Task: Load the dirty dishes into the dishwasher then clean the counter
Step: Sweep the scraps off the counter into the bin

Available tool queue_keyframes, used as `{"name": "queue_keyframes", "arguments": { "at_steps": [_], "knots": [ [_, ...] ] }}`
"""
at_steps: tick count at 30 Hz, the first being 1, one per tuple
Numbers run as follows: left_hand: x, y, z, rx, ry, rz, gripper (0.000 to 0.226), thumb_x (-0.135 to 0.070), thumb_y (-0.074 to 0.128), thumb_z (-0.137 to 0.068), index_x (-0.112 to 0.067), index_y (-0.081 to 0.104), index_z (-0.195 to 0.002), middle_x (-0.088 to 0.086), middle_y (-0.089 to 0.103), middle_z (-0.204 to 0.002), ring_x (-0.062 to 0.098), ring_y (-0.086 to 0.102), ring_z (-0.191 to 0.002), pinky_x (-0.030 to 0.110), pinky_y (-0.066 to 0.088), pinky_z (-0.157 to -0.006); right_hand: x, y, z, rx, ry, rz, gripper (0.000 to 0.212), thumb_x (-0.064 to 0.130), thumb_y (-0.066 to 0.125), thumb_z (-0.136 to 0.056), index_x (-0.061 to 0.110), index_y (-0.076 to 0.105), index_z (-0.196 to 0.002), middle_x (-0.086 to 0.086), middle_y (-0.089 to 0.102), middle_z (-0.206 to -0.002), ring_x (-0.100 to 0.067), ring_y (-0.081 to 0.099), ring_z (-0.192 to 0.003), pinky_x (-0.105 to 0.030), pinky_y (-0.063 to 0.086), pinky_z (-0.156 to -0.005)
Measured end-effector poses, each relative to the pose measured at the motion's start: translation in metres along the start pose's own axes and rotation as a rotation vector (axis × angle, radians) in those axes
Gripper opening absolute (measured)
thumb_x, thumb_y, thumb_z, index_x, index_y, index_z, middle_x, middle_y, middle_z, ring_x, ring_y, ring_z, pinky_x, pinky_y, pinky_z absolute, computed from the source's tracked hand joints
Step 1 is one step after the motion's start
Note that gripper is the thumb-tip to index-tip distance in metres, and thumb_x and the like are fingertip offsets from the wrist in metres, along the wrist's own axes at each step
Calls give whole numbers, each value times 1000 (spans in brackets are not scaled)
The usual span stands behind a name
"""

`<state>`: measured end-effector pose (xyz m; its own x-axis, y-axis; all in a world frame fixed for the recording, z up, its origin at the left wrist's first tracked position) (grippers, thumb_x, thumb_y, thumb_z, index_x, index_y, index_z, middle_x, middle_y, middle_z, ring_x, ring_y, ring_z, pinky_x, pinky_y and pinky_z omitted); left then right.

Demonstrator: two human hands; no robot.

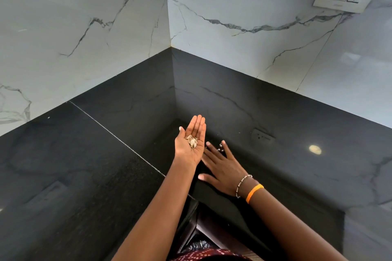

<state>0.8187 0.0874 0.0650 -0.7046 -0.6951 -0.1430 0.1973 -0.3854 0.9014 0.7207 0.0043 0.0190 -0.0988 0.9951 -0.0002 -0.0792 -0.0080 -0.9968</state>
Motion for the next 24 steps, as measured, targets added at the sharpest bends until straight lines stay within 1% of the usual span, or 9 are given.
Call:
{"name": "queue_keyframes", "arguments": {
  "at_steps": [3, 6, 9, 11, 14, 16, 17, 20, 24],
  "knots": [
    [-3, 2, 1, 0, 13, -1, 56, -36, 22, -103, 5, 59, -110, 16, 62, -117, 26, 56, -117, 37, 47, -92, -18, -2, -10, 24, 139, 35, 103, 72, -31, -65, 17, -3, -148, 2, -5, -158, -18, -24, -138, -47, -30, -104],
    [-8, 2, 3, 11, 29, 13, 55, -35, 23, -103, 5, 60, -107, 17, 65, -112, 26, 57, -114, 37, 48, -92, -27, -11, -4, -20, 314, -2, 108, 76, -29, -62, 16, -5, -148, 0, -13, -157, -20, -29, -137, -50, -30, -103],
    [-12, 0, 3, 3, 35, 32, 54, -34, 25, -103, 6, 61, -107, 19, 67, -107, 26, 60, -110, 38, 50, -89, -28, -15, 23, -30, 553, -18, 112, 79, -17, -60, 10, -5, -147, -6, -14, -156, -26, -25, -140, -50, -33, -98],
    [-13, -2, 2, -7, 38, 39, 53, -34, 25, -103, 5, 60, -109, 19, 66, -110, 25, 61, -108, 37, 51, -84, -18, -9, 40, 15, 661, -64, 129, 82, -31, -48, 5, -3, -147, -10, -13, -156, -28, -22, -141, -50, -35, -94],
    [-12, -4, 1, -28, 36, 27, 51, -33, 27, -102, 5, 59, -113, 18, 64, -115, 24, 63, -103, 35, 54, -78, 5, 2, 44, 45, 722, -106, 134, 78, -41, -40, 3, -6, -146, -14, -13, -155, -27, -17, -143, -51, -25, -105],
    [-10, -4, 2, -29, 28, 21, 50, -33, 28, -102, 5, 59, -113, 18, 64, -116, 24, 64, -102, 35, 54, -79, 11, 1, 29, 25, 744, -130, 131, 80, -36, -45, 2, -6, -146, -15, -13, -155, -28, -15, -143, -51, -18, -110],
    [-10, -3, 2, -27, 26, 22, 50, -33, 28, -102, 5, 60, -112, 18, 64, -116, 24, 64, -102, 35, 54, -79, 10, -2, 18, 13, 746, -139, 126, 83, -28, -52, 2, -6, -146, -15, -13, -155, -29, -15, -143, -51, -16, -111],
    [-10, -3, 3, -23, 22, 21, 50, -33, 28, -102, 4, 61, -109, 18, 65, -115, 23, 64, -103, 35, 53, -80, 3, -3, -16, 25, 725, -186, 103, 78, 9, -79, 2, -7, -146, -15, -14, -155, -29, -16, -143, -50, -14, -112],
    [-11, -1, 3, -17, 23, 6, 51, -33, 26, -103, 5, 61, -106, 16, 63, -116, 23, 62, -106, 36, 48, -90, -23, -6, -33, -15, 639, -443, 86, 63, 21, -90, 7, -11, -146, -9, -18, -155, -22, -18, -143, -44, -13, -113]
  ]
}}
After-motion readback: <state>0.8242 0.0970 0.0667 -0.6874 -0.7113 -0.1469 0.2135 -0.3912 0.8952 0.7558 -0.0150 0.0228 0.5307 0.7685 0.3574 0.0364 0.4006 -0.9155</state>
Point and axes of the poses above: each hand's wrist, its own z-axis away from the middle knuckle, its own y-axis out of the palm, x = y × z, the point moved 1 cm from there along -z, towards the middle knuckle
